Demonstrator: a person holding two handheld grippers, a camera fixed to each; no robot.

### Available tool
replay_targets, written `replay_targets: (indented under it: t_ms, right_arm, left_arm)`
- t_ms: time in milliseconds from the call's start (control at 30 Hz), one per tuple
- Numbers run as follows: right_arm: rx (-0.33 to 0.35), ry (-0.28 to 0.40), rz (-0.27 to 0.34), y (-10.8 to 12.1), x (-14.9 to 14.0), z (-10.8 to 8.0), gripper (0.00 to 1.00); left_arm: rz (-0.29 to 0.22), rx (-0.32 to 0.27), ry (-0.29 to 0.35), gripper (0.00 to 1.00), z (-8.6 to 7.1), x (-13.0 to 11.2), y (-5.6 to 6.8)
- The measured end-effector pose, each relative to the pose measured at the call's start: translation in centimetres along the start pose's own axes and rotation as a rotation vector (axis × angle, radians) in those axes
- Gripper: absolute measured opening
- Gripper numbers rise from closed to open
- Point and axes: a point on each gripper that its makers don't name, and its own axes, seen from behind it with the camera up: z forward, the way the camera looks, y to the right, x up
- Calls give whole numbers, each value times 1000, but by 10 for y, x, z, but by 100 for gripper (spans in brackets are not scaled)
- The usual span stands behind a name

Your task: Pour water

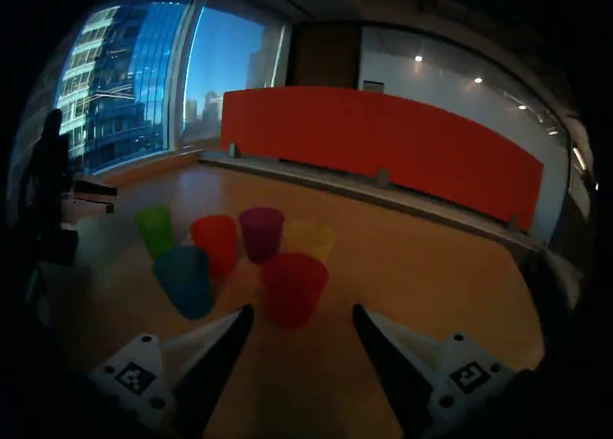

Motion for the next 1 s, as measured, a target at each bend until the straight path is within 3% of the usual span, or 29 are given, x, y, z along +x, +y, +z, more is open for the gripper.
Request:
replay_targets:
  t_ms: [200,500,700,1000]
  right_arm:
    - [-79,39,37,14,1,-1,100]
    - [-157,141,122,29,19,-4,100]
    - [-229,202,125,44,26,-7,100]
    - [-306,321,134,55,62,-24,100]
  left_arm:
    - [-36,46,50,92,1,8,-6]
    - [-51,100,119,92,0,20,-10]
    - [-67,126,172,92,-3,32,-11]
    - [-78,162,239,93,-11,58,-8]
